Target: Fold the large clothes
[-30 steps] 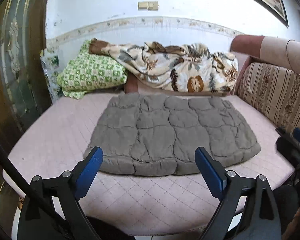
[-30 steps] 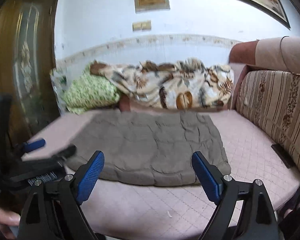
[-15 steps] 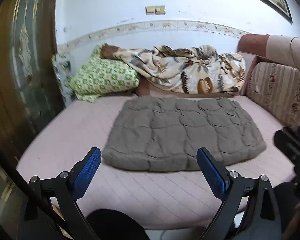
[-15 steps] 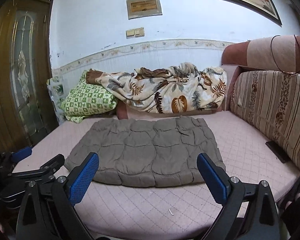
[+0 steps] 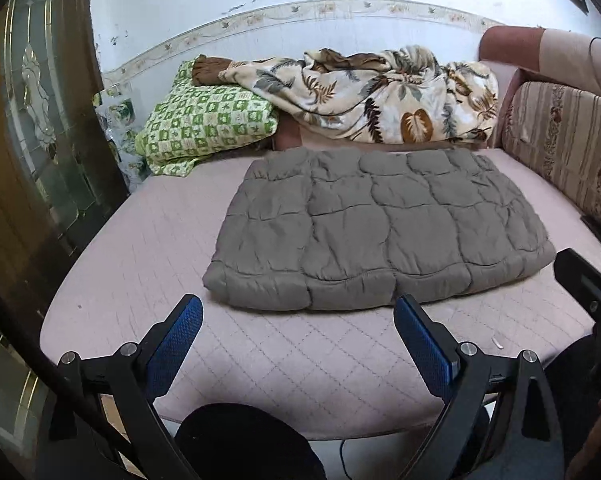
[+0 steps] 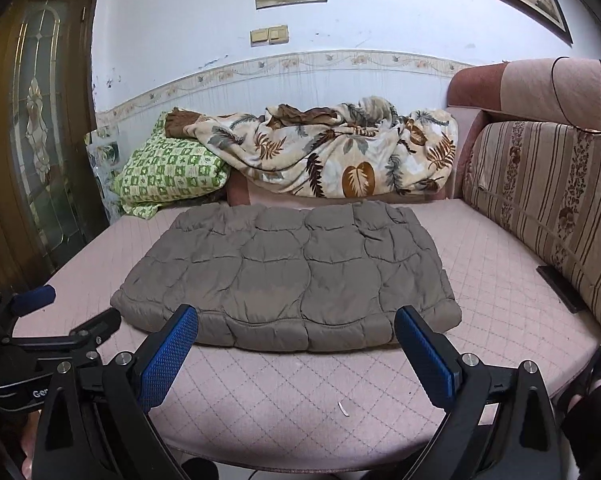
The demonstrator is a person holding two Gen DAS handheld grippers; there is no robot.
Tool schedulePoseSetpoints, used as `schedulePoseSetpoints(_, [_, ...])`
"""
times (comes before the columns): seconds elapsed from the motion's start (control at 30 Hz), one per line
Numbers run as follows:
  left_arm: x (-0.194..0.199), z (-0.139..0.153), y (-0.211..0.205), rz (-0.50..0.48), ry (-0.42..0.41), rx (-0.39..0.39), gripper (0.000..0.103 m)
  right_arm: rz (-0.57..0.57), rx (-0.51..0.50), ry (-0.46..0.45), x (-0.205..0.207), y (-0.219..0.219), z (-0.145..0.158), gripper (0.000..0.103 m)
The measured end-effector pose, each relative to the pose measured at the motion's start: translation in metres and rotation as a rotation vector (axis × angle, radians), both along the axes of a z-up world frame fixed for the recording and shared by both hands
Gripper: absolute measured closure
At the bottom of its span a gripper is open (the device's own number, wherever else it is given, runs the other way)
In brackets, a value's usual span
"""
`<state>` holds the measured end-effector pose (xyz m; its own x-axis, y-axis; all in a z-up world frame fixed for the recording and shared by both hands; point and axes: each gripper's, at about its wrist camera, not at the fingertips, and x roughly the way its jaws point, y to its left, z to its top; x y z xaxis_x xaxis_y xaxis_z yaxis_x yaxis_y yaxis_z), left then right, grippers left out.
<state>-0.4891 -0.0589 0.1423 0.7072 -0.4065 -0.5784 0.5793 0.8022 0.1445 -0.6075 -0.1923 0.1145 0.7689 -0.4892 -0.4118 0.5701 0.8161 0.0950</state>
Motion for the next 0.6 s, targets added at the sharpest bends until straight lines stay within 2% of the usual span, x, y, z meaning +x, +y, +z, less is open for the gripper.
schedulePoseSetpoints(0.6, [0.005,-0.009,-0.008,0.001,0.018,0.033,0.007,0.013,0.011,0.036,0.012,-0.005,-0.009,0.003])
